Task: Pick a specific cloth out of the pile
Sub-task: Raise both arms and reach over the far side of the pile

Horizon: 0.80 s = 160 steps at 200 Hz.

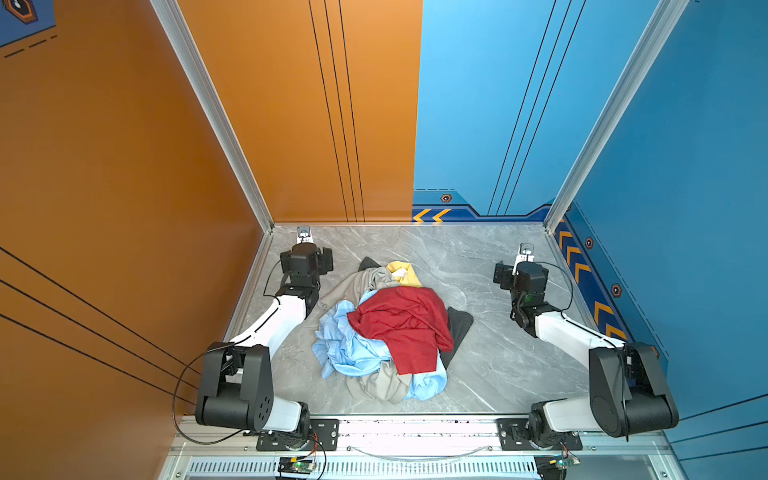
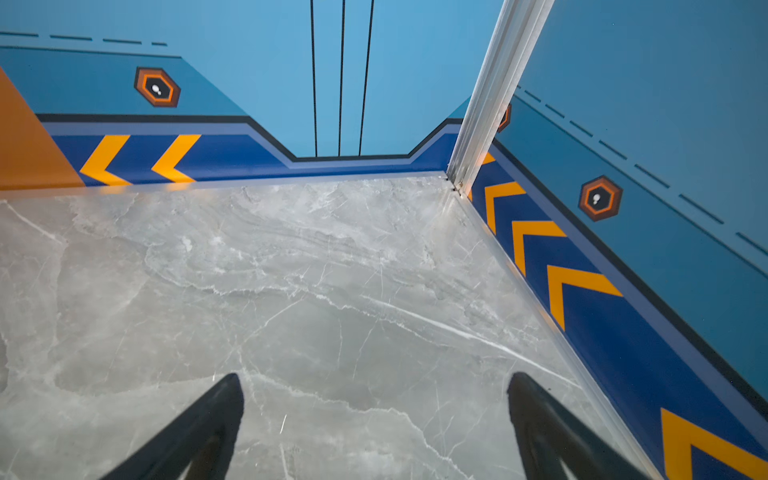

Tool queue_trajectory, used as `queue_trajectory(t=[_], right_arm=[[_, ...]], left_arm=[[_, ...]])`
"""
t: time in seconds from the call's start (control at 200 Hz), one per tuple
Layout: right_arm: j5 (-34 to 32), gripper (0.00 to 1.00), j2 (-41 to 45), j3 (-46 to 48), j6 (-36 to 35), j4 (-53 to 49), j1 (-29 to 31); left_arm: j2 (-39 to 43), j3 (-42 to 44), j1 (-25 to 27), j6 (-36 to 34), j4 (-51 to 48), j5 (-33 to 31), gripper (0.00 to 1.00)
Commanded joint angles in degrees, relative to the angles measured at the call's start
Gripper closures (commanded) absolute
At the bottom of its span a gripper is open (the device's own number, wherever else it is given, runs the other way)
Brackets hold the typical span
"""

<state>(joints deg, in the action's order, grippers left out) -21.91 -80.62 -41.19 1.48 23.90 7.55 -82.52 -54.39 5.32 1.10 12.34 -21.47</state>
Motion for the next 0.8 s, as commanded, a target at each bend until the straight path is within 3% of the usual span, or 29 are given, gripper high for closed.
queue_trajectory(t=[0.0,0.175,0.38,0.581,0.796], right_arm=[[-2.9,0.00,0.7,-7.9,2.4,-9.2,0.2],[-5.8,0.00,-4.1,-23.6,6.3,-23.0,0.7],[-1.4,0.00,-8.0,-35.1,8.3,-28.7,1.9],[12.1,0.00,-12.6,-46.8,13.4,-38.5,3.5],[27.1,0.03,-21.1,-60.6,13.7,-50.6,7.3]], left_arm=[[-1.8,-7.1,0.1,1.0,-10.8,0.1,0.02],[-5.2,-18.2,0.5,6.2,-19.8,-5.3,0.02],[-8.9,-29.9,0.6,8.0,-30.1,-0.3,0.02],[-11.2,-36.9,0.0,12.2,-38.5,7.9,0.02],[-13.0,-40.9,-0.3,15.3,-45.8,18.3,0.02]])
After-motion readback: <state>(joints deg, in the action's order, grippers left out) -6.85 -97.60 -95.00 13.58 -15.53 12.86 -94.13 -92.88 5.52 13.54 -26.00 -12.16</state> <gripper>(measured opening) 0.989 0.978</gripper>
